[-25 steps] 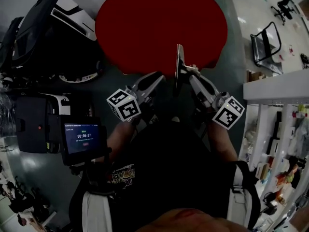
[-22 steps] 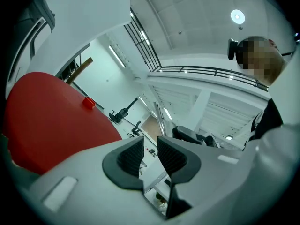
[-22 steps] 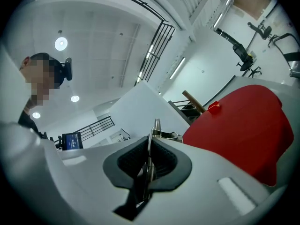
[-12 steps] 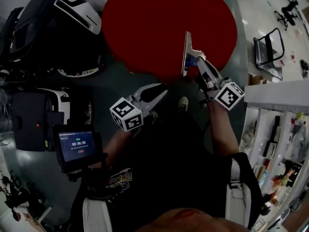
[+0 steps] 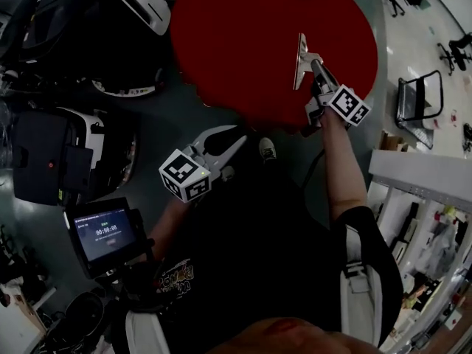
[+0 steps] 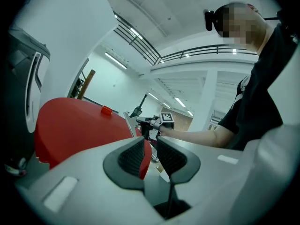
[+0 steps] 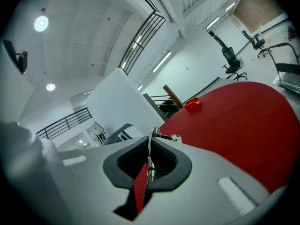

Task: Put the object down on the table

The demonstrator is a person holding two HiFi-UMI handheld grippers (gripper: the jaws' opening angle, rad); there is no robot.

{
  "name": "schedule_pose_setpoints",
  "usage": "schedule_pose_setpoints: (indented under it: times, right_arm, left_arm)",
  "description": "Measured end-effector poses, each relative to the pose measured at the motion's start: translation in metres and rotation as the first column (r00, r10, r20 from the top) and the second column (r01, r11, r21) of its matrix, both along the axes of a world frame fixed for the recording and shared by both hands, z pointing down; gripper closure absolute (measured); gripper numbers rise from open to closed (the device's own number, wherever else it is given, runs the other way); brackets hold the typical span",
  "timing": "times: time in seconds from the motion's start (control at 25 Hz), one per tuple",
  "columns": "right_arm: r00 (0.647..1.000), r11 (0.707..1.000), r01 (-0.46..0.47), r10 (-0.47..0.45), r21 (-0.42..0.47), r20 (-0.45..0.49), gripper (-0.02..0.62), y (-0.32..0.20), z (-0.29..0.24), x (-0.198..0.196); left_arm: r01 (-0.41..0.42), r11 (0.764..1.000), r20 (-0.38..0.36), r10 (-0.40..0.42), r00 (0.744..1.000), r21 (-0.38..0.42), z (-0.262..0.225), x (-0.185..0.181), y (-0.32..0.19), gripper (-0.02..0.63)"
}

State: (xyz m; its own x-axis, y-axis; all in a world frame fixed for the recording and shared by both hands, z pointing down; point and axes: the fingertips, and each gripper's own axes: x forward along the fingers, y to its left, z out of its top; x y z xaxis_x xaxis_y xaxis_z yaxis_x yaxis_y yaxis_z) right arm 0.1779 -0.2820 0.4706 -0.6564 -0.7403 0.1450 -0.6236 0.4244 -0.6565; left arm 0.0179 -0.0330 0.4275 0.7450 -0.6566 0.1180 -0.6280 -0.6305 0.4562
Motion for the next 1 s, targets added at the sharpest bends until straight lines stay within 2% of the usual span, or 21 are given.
schedule_pose_setpoints:
  times: [0.2, 0.4, 0.52, 0.64, 0.72, 0.84, 0.92, 1.0]
  right_arm:
    - [0.999, 0.994, -0.003, -0.002, -0.110, -0.047, 0.575, -0.054, 0.051, 0.016]
    - [0.996, 0.974, 0.000, -0.019, -0.225, -0.082, 0.575, -0.104, 0.099, 0.019]
    - [0.989, 0.963, 0.045, -0.080, -0.267, -0.121, 0.575, -0.131, 0.122, 0.018]
    - [0.974, 0.949, 0.106, -0.159, -0.299, -0.163, 0.575, -0.163, 0.159, 0.026]
    - [0.959, 0.939, 0.144, -0.211, -0.314, -0.191, 0.575, -0.180, 0.180, 0.025]
    - [0.925, 0.921, 0.216, -0.299, -0.323, -0.234, 0.575, -0.195, 0.188, 0.004]
    - [0.884, 0.901, 0.286, -0.379, -0.327, -0.274, 0.575, -0.194, 0.191, -0.015]
    - [0.827, 0.876, 0.355, -0.456, -0.325, -0.327, 0.575, -0.192, 0.195, -0.033]
  left_arm:
    - [0.106, 0.994, -0.001, -0.106, 0.994, -0.012, -0.002, -0.004, -0.023, 0.528]
    - [0.183, 0.983, 0.005, -0.183, 0.983, -0.029, -0.001, 0.000, -0.040, 0.528]
    - [0.228, 0.973, 0.030, -0.227, 0.973, -0.044, 0.006, 0.012, -0.051, 0.529]
    - [0.285, 0.955, 0.050, -0.282, 0.958, -0.078, 0.026, 0.040, -0.068, 0.529]
    - [0.320, 0.942, 0.064, -0.315, 0.947, -0.097, 0.038, 0.053, -0.075, 0.529]
    - [0.366, 0.923, 0.058, -0.361, 0.931, -0.120, 0.039, 0.051, -0.078, 0.529]
    - [0.396, 0.908, 0.048, -0.393, 0.918, -0.140, 0.040, 0.045, -0.078, 0.529]
    - [0.417, 0.896, 0.046, -0.415, 0.909, -0.152, 0.041, 0.041, -0.078, 0.531]
